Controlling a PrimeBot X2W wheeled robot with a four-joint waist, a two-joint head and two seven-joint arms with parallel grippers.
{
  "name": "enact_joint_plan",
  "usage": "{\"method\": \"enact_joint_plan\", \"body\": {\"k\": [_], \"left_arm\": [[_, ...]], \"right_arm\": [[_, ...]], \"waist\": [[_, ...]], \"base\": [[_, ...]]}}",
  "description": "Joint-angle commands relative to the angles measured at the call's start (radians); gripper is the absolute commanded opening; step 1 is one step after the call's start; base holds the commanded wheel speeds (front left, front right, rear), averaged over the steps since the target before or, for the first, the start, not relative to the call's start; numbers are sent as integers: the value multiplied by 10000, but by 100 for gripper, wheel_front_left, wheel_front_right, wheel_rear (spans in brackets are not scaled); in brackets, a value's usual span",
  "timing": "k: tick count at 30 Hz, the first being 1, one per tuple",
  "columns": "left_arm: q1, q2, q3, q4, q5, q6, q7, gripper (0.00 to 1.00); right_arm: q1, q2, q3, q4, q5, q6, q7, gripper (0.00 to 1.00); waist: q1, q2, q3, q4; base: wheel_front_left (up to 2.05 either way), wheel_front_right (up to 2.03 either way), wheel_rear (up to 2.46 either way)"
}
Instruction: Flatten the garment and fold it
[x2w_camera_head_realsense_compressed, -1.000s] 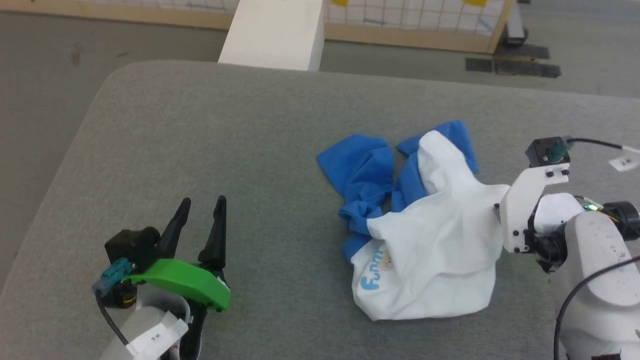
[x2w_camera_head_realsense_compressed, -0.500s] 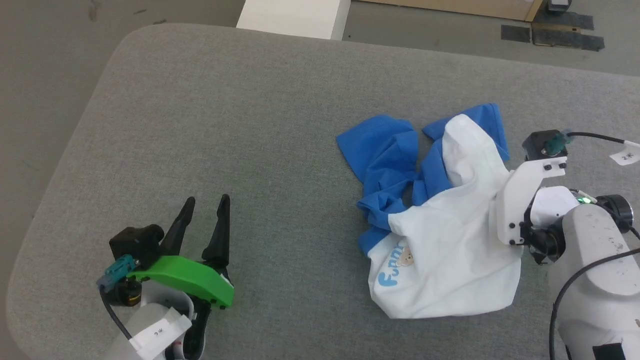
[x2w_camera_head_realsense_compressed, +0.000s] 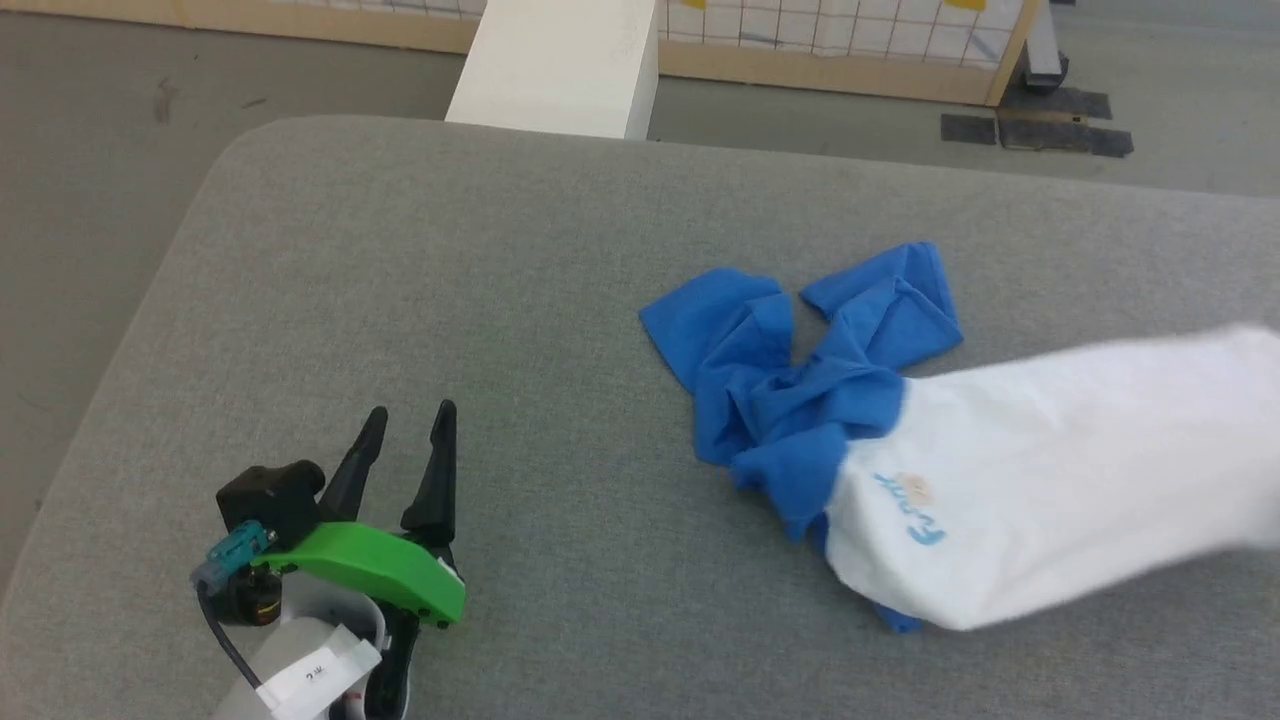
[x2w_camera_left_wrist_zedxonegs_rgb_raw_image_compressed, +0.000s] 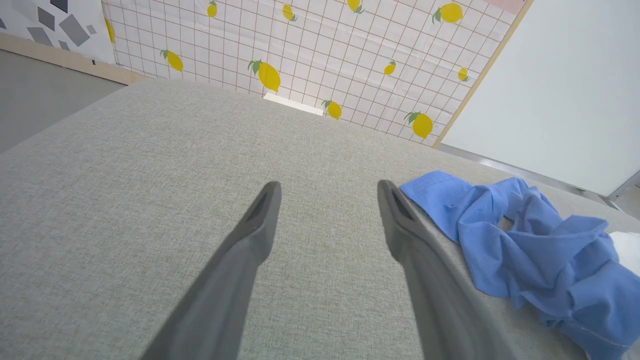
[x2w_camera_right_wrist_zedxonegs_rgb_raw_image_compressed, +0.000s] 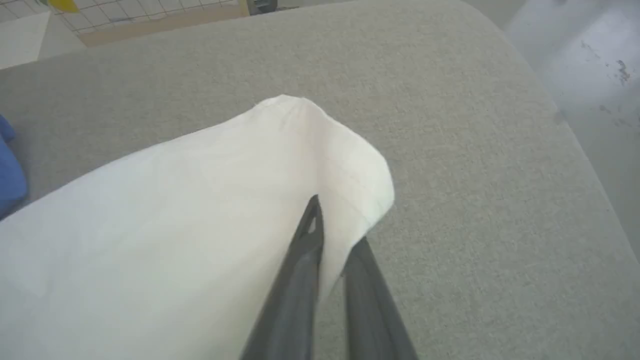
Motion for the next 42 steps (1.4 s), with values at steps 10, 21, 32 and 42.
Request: {"method": "enact_joint_plan", "body": {"k": [10, 21, 32, 42], "left_arm": [[402, 95, -19, 24, -158, -42, 131, 100], [654, -25, -108, -48, -297, 35, 182, 100], [510, -355, -369, -63, -330, 252, 506, 100], [-3155, -1467, -1915, 1729, -444, 368, 4799, 100]], "right_arm": [[1096, 1758, -2267, -1581, -1032, -15, 106, 100], [2360, 2148, 83, -4039, 1620, -15, -3882, 100], [4417, 2194, 1173, -3396, 3185, -15, -5021, 100], [3945, 2195, 1452, -3595, 3050, -15, -4875, 100]], "waist": [[0, 58, -476, -283], [0, 58, -1127, -638], [0, 58, -1375, -1085], [0, 58, -702, -1781]], "base": [[0, 0, 0], [0, 0, 0], [0, 0, 0], [0, 0, 0]]}}
